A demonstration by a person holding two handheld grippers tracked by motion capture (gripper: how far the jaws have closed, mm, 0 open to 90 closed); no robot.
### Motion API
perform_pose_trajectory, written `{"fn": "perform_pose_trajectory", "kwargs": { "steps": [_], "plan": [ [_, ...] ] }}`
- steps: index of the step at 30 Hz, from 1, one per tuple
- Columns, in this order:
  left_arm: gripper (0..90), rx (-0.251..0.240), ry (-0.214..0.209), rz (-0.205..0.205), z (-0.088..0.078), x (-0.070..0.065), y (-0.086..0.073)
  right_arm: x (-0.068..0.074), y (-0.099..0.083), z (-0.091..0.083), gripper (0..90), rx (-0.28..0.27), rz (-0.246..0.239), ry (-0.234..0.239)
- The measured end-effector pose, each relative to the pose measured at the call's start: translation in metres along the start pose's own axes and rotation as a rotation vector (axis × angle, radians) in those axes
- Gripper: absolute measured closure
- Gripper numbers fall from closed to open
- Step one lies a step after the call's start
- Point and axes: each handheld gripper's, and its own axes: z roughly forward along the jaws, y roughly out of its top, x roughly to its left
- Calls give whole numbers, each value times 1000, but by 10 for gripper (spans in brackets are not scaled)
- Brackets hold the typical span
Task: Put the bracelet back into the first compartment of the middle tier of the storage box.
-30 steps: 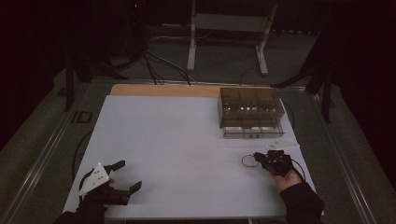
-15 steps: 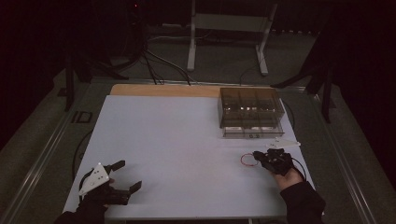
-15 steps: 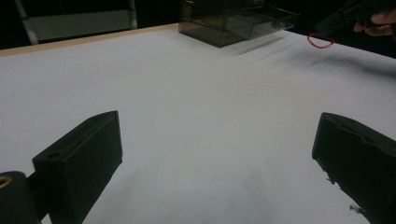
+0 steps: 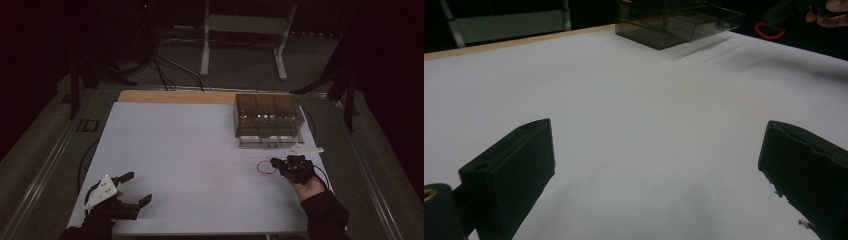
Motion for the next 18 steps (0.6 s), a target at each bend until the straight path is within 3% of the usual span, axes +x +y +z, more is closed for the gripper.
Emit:
{"fn": "perform_pose_trajectory", "kwargs": {
  "steps": [18],
  "plan": [
    [33, -1, 1, 1, 0, 0, 0, -3, 22, 0, 877, -33, 0, -3]
  ]
}}
